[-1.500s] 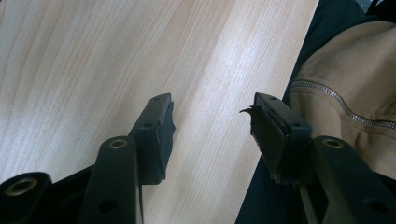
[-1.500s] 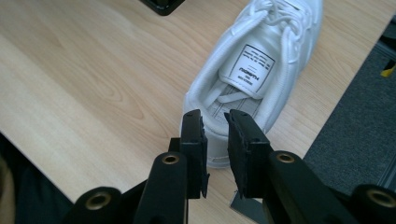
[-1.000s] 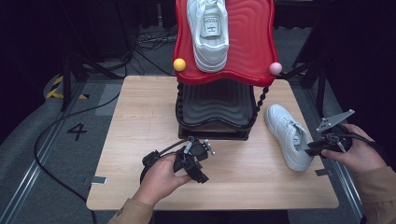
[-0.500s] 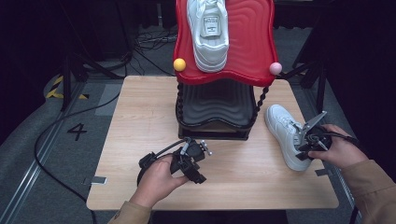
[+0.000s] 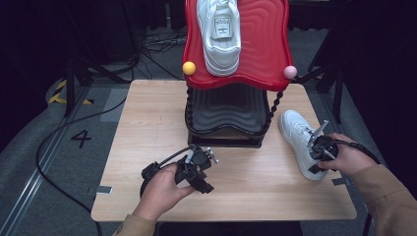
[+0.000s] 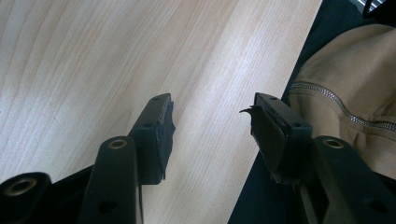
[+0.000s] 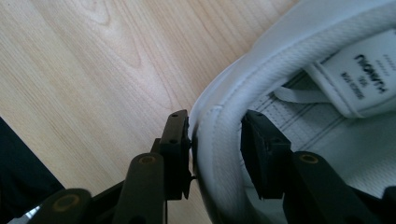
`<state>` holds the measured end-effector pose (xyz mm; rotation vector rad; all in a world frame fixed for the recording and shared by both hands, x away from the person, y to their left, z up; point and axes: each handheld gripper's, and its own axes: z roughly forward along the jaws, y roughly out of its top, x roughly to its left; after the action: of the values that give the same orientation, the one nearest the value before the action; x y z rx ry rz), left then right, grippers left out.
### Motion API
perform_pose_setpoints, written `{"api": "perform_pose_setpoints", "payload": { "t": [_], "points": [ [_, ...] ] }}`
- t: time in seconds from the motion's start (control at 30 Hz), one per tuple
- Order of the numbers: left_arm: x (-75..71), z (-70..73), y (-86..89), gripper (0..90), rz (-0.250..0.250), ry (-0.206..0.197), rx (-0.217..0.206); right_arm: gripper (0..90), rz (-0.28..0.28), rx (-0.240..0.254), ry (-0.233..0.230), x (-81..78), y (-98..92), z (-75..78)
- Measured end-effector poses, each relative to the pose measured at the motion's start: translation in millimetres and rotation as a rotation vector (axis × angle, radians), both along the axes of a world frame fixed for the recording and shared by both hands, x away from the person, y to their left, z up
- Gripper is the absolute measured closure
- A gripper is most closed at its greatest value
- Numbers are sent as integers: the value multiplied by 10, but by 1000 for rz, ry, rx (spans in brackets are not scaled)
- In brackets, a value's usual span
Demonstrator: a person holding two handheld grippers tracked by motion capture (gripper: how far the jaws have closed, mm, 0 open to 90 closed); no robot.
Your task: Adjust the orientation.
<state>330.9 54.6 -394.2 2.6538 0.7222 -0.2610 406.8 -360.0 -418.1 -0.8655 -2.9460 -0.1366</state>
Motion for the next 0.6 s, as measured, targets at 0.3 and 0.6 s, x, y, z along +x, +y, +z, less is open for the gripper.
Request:
{"api": "perform_pose_setpoints", "payload": {
  "t": [0.3, 0.6],
  "points": [
    [8, 2, 25, 493, 6, 3, -1, 747, 24, -27, 32, -1, 38, -63],
    [6, 13, 61, 493, 18, 2, -13, 800, -53, -9, 54, 11, 39, -49]
  ]
}}
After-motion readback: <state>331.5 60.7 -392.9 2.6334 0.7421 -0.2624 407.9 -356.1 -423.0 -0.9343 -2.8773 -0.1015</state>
